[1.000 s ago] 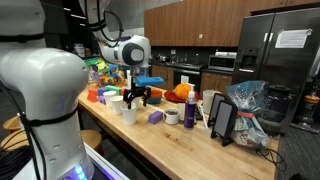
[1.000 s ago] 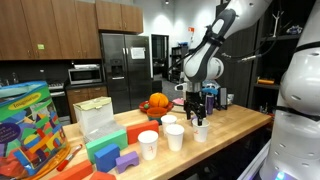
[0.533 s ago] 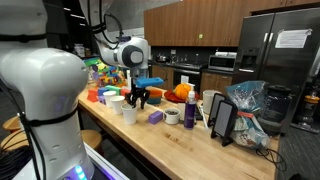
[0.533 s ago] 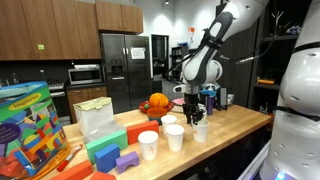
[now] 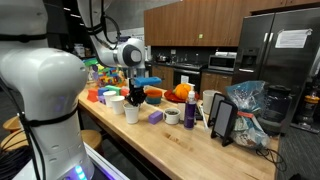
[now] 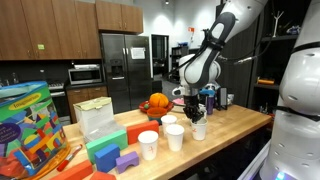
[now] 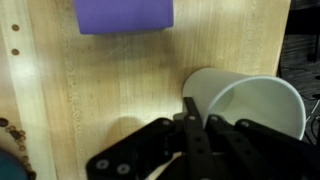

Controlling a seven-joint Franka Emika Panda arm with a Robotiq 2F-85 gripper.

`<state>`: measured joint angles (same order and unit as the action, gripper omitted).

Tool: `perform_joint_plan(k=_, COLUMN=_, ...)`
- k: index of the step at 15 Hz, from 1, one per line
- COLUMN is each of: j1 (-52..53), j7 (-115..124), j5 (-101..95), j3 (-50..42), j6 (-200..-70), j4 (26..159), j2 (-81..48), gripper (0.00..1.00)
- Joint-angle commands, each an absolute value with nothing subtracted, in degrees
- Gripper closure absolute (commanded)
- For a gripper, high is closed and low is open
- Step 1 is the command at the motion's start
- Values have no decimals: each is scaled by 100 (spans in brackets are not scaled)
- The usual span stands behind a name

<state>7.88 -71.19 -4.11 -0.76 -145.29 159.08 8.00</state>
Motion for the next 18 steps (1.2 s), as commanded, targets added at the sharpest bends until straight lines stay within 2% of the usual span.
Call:
perform_joint_plan(k=1, j1=684, j7=-6779, j5=-897, j3=133, j6=-14066, j4=15875, j2=1124, gripper=100)
perform_joint_plan(k=5, j1=757, j7=-6602, j5=-1099, j3=262, j6=-13610, j4=15877, j2=1634, gripper=100)
perform_joint_plan(k=13, j1=967, j7=-6660, j5=-731, j3=-6, j6=-13647, j4=16178, j2=3311, gripper=100)
perform_joint_plan(k=18, j1=1229, j7=-6689, j5=-461, j3=-157, j6=-13392, j4=15871, j2=3536, gripper=100)
